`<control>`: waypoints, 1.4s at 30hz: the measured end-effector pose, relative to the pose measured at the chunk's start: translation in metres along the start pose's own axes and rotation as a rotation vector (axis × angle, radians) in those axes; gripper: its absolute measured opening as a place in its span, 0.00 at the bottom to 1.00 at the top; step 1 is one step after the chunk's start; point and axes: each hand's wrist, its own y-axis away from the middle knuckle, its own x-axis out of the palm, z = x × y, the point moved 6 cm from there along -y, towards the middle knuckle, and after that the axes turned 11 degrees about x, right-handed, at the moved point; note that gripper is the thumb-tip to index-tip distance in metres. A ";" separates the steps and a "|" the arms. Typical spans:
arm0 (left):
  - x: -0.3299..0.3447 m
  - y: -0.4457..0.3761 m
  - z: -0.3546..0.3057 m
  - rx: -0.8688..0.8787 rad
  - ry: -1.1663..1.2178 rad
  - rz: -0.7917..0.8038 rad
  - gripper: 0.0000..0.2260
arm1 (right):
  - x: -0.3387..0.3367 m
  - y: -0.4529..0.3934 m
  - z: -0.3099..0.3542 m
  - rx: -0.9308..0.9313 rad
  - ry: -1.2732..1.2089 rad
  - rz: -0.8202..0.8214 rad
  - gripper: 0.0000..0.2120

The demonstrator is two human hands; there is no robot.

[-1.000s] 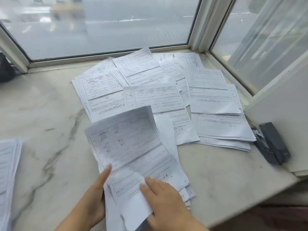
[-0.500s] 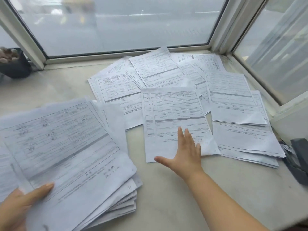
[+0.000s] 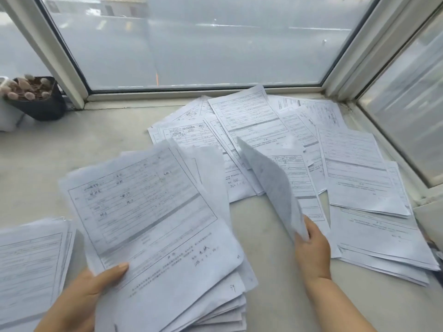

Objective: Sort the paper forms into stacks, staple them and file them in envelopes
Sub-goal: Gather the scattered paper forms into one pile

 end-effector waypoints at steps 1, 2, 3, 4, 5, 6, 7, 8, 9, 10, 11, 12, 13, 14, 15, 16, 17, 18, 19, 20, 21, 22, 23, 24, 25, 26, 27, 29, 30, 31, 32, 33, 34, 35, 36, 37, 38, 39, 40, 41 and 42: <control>0.012 -0.004 0.003 0.005 0.020 0.030 0.26 | -0.012 -0.004 0.008 0.004 -0.066 -0.069 0.12; 0.021 -0.006 0.009 -0.013 -0.020 0.023 0.21 | -0.021 -0.005 0.019 -0.033 -0.068 -0.123 0.14; 0.024 -0.011 0.019 -0.035 -0.028 0.025 0.18 | -0.026 -0.002 0.030 -0.089 -0.037 -0.143 0.18; 0.026 -0.015 0.026 -0.043 -0.069 0.000 0.16 | -0.026 0.006 0.044 -0.167 -0.012 -0.122 0.21; 0.026 -0.017 0.033 -0.040 -0.066 -0.025 0.15 | -0.021 0.018 0.055 -0.255 0.016 -0.073 0.24; 0.028 -0.017 0.035 -0.047 -0.115 -0.037 0.15 | -0.013 0.033 0.064 -0.372 0.050 -0.016 0.28; 0.035 -0.019 0.036 -0.067 -0.103 -0.033 0.16 | -0.004 0.047 0.069 -0.499 0.101 0.030 0.30; 0.035 -0.021 0.036 -0.066 -0.104 -0.051 0.17 | 0.009 0.061 0.072 -0.603 0.149 0.096 0.31; 0.037 -0.020 0.037 -0.072 -0.056 -0.079 0.16 | 0.024 0.073 0.069 -0.696 0.207 0.155 0.32; 0.040 -0.024 0.033 -0.080 -0.004 -0.102 0.13 | 0.041 0.086 0.065 -0.772 0.287 0.217 0.31; 0.044 -0.025 0.029 -0.081 0.074 -0.112 0.15 | 0.060 0.100 0.055 -0.837 0.370 0.299 0.28; 0.042 -0.027 0.027 -0.082 0.066 -0.150 0.19 | 0.083 0.114 0.039 -0.875 0.430 0.400 0.23; 0.041 -0.031 0.025 -0.067 0.078 -0.174 0.22 | 0.103 0.124 0.025 -0.863 0.500 0.493 0.19; 0.043 -0.031 0.024 -0.079 0.077 -0.171 0.27 | 0.116 0.128 0.009 -0.804 0.646 0.542 0.13; 0.048 -0.030 0.027 -0.095 0.150 -0.127 0.28 | 0.122 0.126 -0.006 -0.748 0.769 0.579 0.09; 0.050 -0.026 0.028 -0.096 0.132 -0.142 0.26 | 0.128 0.130 -0.014 -0.729 0.842 0.683 0.12; 0.046 -0.027 0.031 -0.068 0.070 -0.128 0.25 | 0.130 0.133 -0.017 -0.696 0.890 0.817 0.16; 0.043 -0.025 0.030 -0.039 -0.063 -0.155 0.23 | 0.129 0.136 -0.018 -0.713 0.918 0.913 0.18; 0.043 -0.021 0.026 -0.005 -0.151 -0.146 0.14 | 0.127 0.130 -0.007 -0.777 0.867 0.923 0.20; 0.042 -0.022 0.020 0.017 -0.258 -0.172 0.07 | 0.112 0.115 0.007 -0.742 0.727 0.904 0.23; 0.039 -0.022 0.018 0.042 -0.278 -0.191 0.06 | 0.097 0.096 0.019 -0.731 0.621 0.847 0.26; 0.035 -0.024 0.016 0.063 -0.290 -0.176 0.08 | 0.086 0.066 0.031 -0.698 0.561 0.701 0.28; 0.037 -0.026 0.015 0.092 -0.261 -0.169 0.11 | 0.072 0.036 0.047 -0.666 0.505 0.548 0.30; 0.036 -0.025 0.013 0.103 -0.249 -0.188 0.14 | 0.063 0.007 0.057 -0.666 0.519 0.429 0.33; 0.038 -0.025 0.014 0.104 -0.224 -0.192 0.16 | 0.056 -0.022 0.067 -0.625 0.561 0.362 0.37; 0.038 -0.027 0.017 0.095 -0.241 -0.226 0.14 | 0.056 -0.051 0.074 -0.579 0.628 0.330 0.41; 0.036 -0.029 0.019 0.098 -0.253 -0.252 0.13 | 0.056 -0.076 0.081 -0.542 0.707 0.306 0.45; 0.040 -0.033 0.021 0.054 -0.329 -0.267 0.17 | 0.062 -0.117 0.091 -0.526 0.817 0.275 0.48; 0.038 -0.036 0.023 0.038 -0.360 -0.284 0.25 | 0.066 -0.134 0.092 -0.511 0.851 0.275 0.49; 0.033 -0.042 0.028 0.043 -0.381 -0.279 0.33 | 0.070 -0.150 0.093 -0.488 0.879 0.278 0.51; 0.033 -0.043 0.029 0.030 -0.396 -0.291 0.37 | 0.074 -0.165 0.094 -0.455 0.901 0.287 0.53; 0.029 -0.046 0.030 0.031 -0.389 -0.301 0.36 | 0.077 -0.178 0.096 -0.409 0.920 0.309 0.54; 0.027 -0.046 0.029 0.020 -0.392 -0.330 0.31 | 0.078 -0.187 0.096 -0.357 0.929 0.326 0.55; 0.026 -0.047 0.029 0.023 -0.354 -0.339 0.29 | 0.080 -0.195 0.097 -0.322 0.928 0.322 0.54; 0.025 -0.047 0.030 0.017 -0.340 -0.342 0.31 | 0.082 -0.201 0.098 -0.313 0.930 0.290 0.53; 0.019 -0.049 0.034 0.032 -0.347 -0.326 0.37 | 0.084 -0.205 0.101 -0.321 0.941 0.236 0.50; 0.016 -0.050 0.037 0.034 -0.387 -0.318 0.44 | 0.085 -0.207 0.104 -0.352 0.969 0.170 0.47; 0.012 -0.051 0.040 0.047 -0.405 -0.314 0.49 | 0.086 -0.208 0.108 -0.403 1.007 0.105 0.44; 0.005 -0.051 0.041 0.056 -0.419 -0.346 0.51 | 0.088 -0.207 0.111 -0.467 1.052 0.056 0.40; 0.014 -0.048 0.036 0.064 -0.414 -0.357 0.51 | 0.090 -0.207 0.114 -0.530 1.102 0.037 0.35; 0.024 -0.045 0.031 0.069 -0.392 -0.360 0.48 | 0.091 -0.208 0.117 -0.591 1.148 0.044 0.31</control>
